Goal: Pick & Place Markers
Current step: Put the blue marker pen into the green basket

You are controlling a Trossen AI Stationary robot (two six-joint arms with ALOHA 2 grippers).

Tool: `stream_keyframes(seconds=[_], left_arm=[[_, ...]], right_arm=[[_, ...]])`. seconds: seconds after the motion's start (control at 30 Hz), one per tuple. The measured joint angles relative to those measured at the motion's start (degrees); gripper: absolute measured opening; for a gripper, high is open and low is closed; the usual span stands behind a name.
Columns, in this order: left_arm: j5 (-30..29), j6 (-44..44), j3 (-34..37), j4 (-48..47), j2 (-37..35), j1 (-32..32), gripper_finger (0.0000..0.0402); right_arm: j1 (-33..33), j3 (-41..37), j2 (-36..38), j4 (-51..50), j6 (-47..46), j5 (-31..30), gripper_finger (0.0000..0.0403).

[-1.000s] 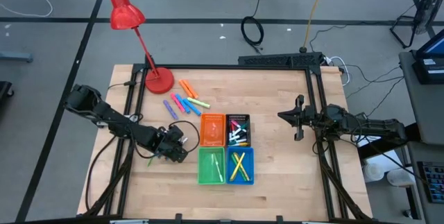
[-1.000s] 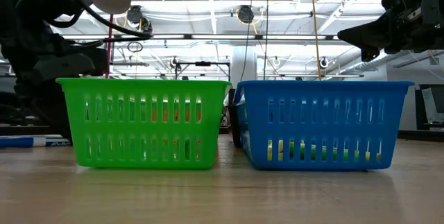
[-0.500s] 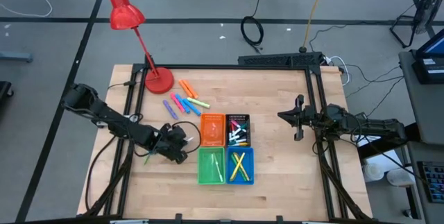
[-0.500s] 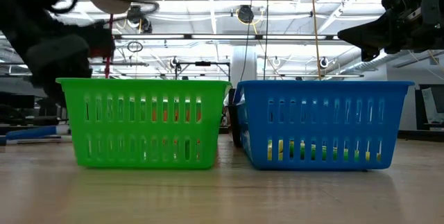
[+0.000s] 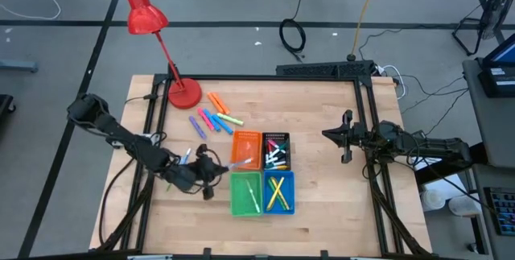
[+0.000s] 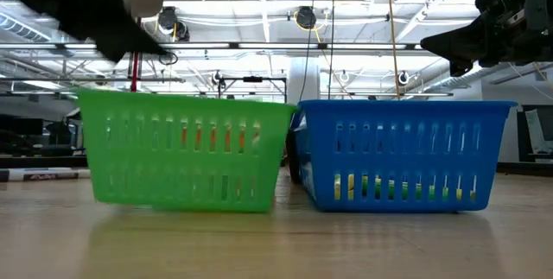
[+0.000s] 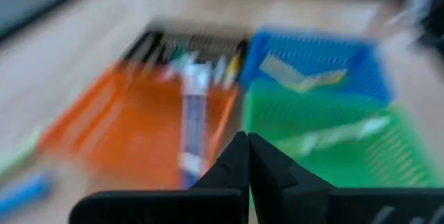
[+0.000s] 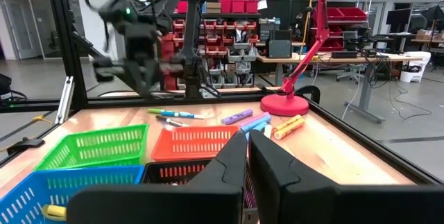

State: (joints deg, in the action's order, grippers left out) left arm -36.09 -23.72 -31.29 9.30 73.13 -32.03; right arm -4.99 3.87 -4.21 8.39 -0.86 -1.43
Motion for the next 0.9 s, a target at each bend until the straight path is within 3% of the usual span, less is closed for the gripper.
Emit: stream_keyframes(seconds=[0.17, 0.27, 0.5, 0.8, 0.9], left_arm=[[4.33, 14.43, -0.14, 15.89, 0.44, -0.70, 0.0001], [4.99, 17.33, -0.18, 16.99, 1.21, -0.72, 0.0000], [4.08, 16.98, -0.15, 16.28, 1.15, 0.04, 0.0019], [4.32, 17.18, -0.15, 16.39, 1.15, 0.17, 0.0004], [1.62, 12.74, -0.15, 16.91, 1.15, 1.50, 0.0015]], right_arm=[[-0.01, 0.00, 0.02, 0.01, 0.00, 0.01, 0.0008], [-0.01, 0.00, 0.00, 0.00, 0.02, -0.01, 0.0008], [0.00, 0.01, 0.00, 0.00, 0.02, 0.01, 0.0008], [0.01, -0.01, 0.00, -0.01, 0.02, 0.00, 0.0008], [-0.01, 0.00, 0.00, -0.01, 0.00, 0.01, 0.0008]])
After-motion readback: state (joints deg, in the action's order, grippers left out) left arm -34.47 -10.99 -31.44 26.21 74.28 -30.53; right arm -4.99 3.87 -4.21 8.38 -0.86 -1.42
